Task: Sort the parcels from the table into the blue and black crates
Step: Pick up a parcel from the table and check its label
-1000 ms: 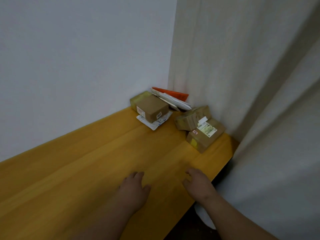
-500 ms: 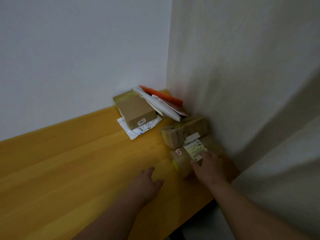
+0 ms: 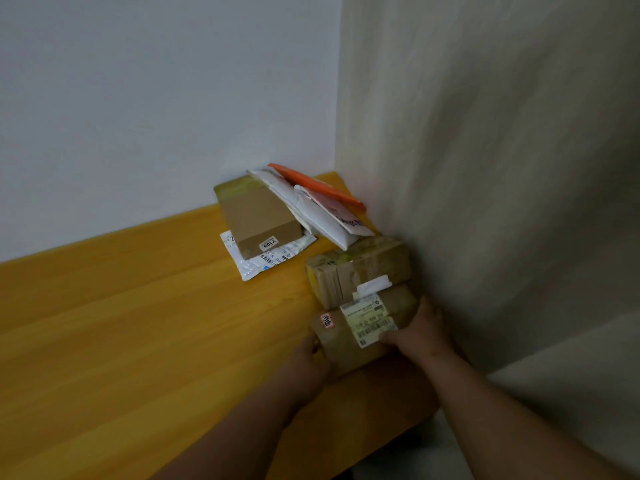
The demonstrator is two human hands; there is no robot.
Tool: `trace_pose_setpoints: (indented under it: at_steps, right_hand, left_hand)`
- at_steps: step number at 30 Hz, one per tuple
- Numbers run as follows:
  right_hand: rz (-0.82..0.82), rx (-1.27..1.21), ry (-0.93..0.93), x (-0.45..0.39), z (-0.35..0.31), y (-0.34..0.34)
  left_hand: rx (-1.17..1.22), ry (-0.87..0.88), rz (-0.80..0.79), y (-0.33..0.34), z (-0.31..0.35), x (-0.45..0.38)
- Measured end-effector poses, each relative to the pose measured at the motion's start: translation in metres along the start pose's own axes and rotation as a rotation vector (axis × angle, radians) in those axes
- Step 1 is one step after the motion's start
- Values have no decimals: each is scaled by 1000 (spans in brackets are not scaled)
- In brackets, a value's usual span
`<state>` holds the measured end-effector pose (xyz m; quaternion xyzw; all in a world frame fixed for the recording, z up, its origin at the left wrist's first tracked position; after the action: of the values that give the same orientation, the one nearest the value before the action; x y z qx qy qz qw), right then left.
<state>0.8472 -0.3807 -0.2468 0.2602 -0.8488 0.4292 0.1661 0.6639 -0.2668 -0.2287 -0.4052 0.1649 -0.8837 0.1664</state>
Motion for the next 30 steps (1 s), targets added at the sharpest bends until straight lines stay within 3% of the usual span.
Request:
trace_pose_setpoints:
  at_steps: [6,16,23,30]
  right_hand:
    - [-90,-20,-25,27,-5,31]
    - [-270,-172,-51,125,-34,133]
    - [-154,-436,-158,200,-84,200]
    - [-181,-633,-278,259,-129,242]
  left_hand:
    - [138,-128,129,-15,-34,13]
    - [298,-282,375,-72,-150,81]
    - [580,-146,553,-138,-220,149]
    - [734,1,713,-186,-254,203]
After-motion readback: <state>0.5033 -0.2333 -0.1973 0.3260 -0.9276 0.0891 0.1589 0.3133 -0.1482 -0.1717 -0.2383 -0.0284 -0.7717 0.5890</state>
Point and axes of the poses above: each hand's wrist, its own x-axis away from the middle knuckle, its own y-axis out of the palm, z = x × y, the point moved 1 cm from there along -x, towards the middle knuckle, and after that the axes turned 12 degrees about -x, right-handed, at the moved point
